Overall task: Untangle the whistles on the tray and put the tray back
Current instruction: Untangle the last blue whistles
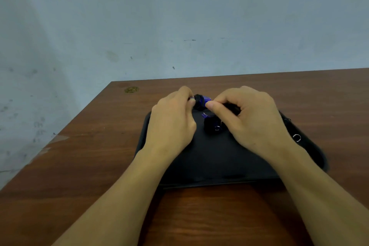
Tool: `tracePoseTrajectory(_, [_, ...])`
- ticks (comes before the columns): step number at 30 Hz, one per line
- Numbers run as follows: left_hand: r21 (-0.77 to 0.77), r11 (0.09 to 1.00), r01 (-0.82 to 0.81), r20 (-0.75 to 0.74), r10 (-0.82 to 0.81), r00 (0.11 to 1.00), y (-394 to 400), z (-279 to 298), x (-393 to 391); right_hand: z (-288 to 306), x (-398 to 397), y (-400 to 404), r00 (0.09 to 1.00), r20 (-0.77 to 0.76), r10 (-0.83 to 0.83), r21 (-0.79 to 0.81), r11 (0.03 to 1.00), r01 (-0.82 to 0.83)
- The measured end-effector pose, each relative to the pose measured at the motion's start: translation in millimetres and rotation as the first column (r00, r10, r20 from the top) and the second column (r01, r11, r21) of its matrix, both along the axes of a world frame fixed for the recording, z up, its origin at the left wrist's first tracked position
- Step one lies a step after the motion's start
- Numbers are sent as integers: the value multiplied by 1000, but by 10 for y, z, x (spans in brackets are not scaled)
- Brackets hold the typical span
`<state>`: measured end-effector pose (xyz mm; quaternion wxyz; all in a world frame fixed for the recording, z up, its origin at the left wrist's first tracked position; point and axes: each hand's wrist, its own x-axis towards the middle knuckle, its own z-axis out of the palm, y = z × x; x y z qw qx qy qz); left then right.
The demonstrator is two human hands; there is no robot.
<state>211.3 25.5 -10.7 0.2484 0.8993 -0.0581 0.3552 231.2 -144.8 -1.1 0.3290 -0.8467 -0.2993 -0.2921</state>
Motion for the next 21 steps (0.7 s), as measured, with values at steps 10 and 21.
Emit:
tracePoseTrajectory(10, [215,968,130,66,-148,987,-47,-37,-21,53,73,-17,867,-320,381,627,772,-107])
tracePoseTrajectory(21, [292,930,223,164,-279,946,-92,-28,-86,-14,180,6,799,-410,440,731,683,-1])
